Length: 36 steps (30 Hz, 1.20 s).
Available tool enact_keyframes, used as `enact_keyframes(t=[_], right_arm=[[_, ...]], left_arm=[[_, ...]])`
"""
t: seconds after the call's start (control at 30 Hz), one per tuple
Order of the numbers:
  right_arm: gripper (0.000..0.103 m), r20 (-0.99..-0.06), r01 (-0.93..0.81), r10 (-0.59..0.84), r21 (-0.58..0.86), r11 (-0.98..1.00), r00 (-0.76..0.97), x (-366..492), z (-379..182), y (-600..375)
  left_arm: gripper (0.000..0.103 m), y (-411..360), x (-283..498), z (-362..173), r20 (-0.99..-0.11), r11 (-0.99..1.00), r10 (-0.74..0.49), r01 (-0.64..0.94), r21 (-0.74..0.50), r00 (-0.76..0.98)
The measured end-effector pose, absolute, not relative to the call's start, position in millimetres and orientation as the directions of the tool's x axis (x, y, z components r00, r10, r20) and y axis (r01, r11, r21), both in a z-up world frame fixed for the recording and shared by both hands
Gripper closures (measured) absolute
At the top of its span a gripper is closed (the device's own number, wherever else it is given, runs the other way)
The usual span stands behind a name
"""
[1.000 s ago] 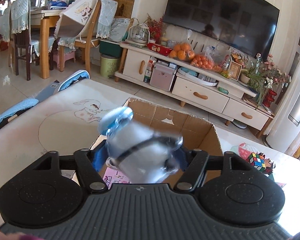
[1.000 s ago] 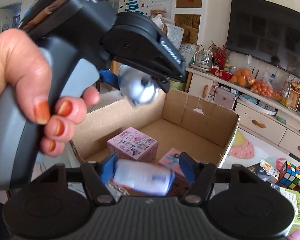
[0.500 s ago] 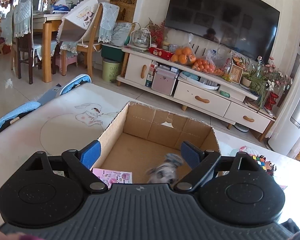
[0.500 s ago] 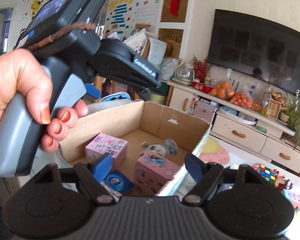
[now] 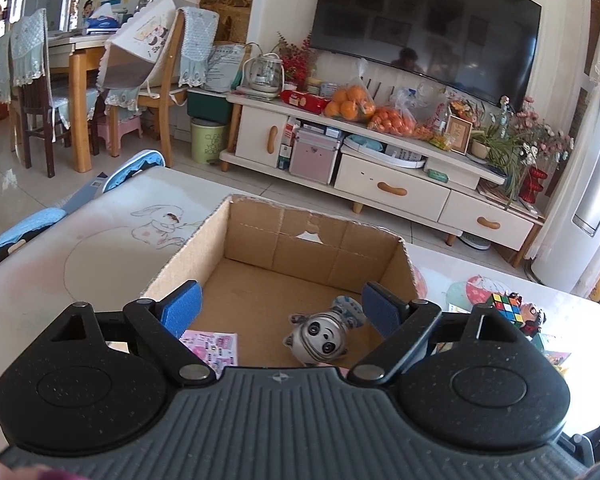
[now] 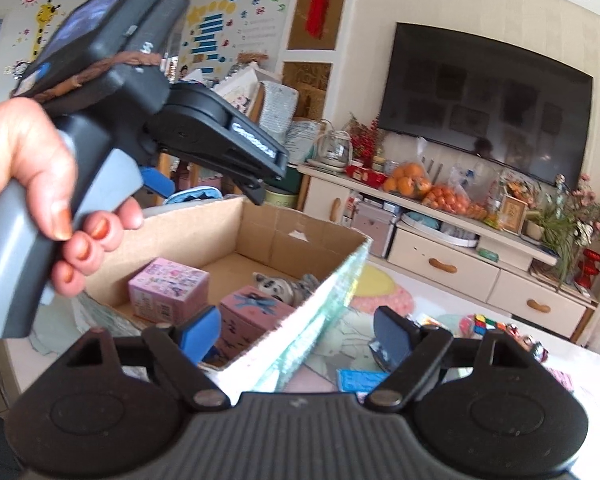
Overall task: Organize rigid objects
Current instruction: 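Move both open tools back over the toy pile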
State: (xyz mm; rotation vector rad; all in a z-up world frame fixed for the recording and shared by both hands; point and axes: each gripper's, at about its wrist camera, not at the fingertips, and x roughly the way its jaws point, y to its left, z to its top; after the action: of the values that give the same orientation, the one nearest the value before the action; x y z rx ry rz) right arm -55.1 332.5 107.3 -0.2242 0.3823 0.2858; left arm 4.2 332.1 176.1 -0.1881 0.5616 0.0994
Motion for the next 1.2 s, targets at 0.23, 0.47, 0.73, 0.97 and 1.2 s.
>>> enact_keyframes(t=[0.23, 0.47, 0.73, 0.97, 1.2], right_arm=[[0.019, -0.427, -0.23, 0.156, -0.128, 0.965, 0.891, -45.1, 104.2, 309.5], [0.019, -0.447, -0.144, 0.084, -0.102, 0.984, 0.891, -39.6, 102.6, 281.1], [0.019, -0.446, -0.056, 0.013, -0.083, 0.995, 0.895, -39.3, 100.8, 242.9], [0.019, -0.452, 0.008, -0.038, -0.069, 0.998, 0.891, -38.6, 96.1, 214.5], [0.019, -0.468, 0.061, -0.085, -0.067, 0.996, 0.879, -38.4, 89.1, 187.9]], left_arm=[[0.0, 330.3, 3.2, 174.4, -0.536, 0.988, 0.011, -0.092, -0.126, 0.844], [0.0, 323.9, 3.7, 171.1, -0.535, 0.996, -0.004, -0.046, -0.08, 0.845], [0.0, 315.5, 4.5, 166.7, -0.53, 0.999, -0.032, 0.016, -0.034, 0.847], [0.0, 306.0, 0.5, 161.7, -0.52, 0.996, -0.058, 0.086, 0.031, 0.852], [0.0, 301.2, -4.9, 158.4, -0.504, 0.985, -0.104, 0.157, 0.064, 0.858]])
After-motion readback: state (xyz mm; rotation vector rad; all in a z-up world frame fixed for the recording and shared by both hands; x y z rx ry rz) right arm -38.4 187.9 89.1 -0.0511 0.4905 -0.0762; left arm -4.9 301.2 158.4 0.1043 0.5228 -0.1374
